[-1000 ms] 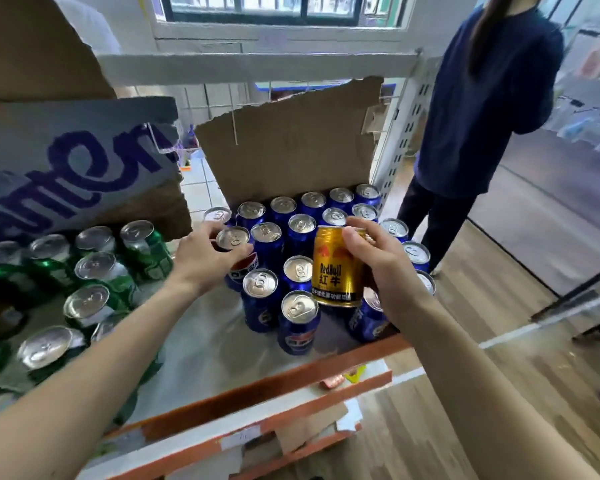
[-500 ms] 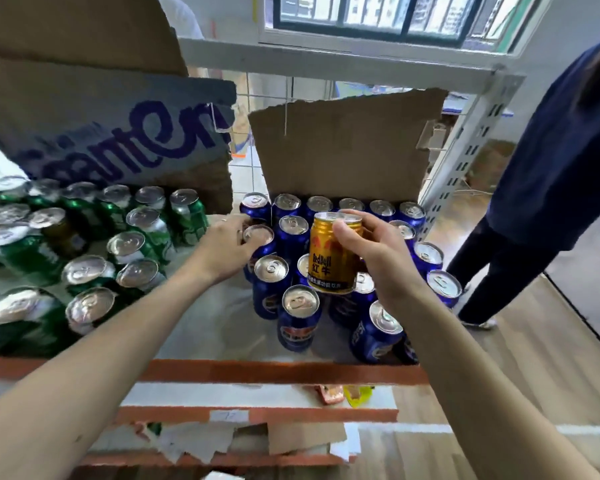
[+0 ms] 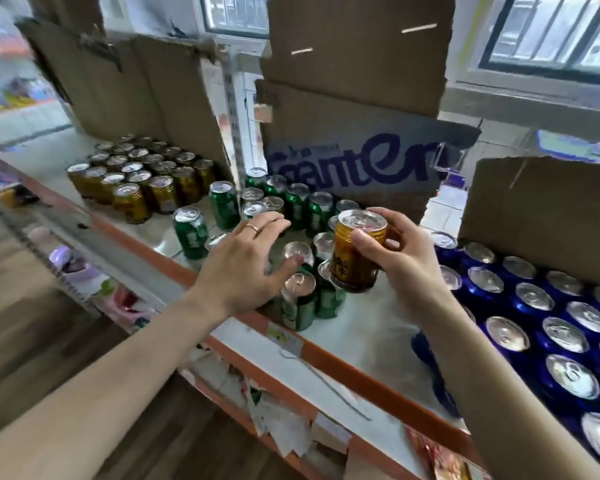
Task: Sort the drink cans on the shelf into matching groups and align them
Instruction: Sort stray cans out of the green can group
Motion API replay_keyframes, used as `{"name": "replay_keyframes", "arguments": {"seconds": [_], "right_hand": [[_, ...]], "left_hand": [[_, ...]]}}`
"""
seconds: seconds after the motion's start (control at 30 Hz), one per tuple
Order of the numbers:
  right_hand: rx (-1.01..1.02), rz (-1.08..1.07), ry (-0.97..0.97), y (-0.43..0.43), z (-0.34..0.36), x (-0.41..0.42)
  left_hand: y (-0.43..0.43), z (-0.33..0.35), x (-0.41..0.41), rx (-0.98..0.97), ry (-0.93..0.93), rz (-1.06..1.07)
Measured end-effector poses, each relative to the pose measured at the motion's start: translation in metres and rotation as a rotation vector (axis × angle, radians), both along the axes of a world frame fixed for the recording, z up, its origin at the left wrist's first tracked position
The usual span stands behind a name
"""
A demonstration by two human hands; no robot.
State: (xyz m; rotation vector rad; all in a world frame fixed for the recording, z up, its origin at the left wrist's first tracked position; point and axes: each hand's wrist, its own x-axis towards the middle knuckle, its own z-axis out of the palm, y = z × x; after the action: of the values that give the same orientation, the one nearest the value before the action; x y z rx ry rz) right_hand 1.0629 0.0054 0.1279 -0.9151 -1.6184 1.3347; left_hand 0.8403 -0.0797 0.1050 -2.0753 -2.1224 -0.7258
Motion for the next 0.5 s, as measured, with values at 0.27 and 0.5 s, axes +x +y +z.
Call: {"name": "replay_keyframes", "arguments": {"seconds": [0.27, 0.5], "right_hand": [[0.033, 0.127, -0.072, -0.03, 0.0, -0.152], [0.103, 0.159, -0.136, -0.051, -0.011, -0.283]], "left_hand": [[-0.056, 0.0, -0.141, -0.014, -0.102, 0.145], [-0.099, -0.008, -0.267, -0.017, -0.106, 0.233]]}}
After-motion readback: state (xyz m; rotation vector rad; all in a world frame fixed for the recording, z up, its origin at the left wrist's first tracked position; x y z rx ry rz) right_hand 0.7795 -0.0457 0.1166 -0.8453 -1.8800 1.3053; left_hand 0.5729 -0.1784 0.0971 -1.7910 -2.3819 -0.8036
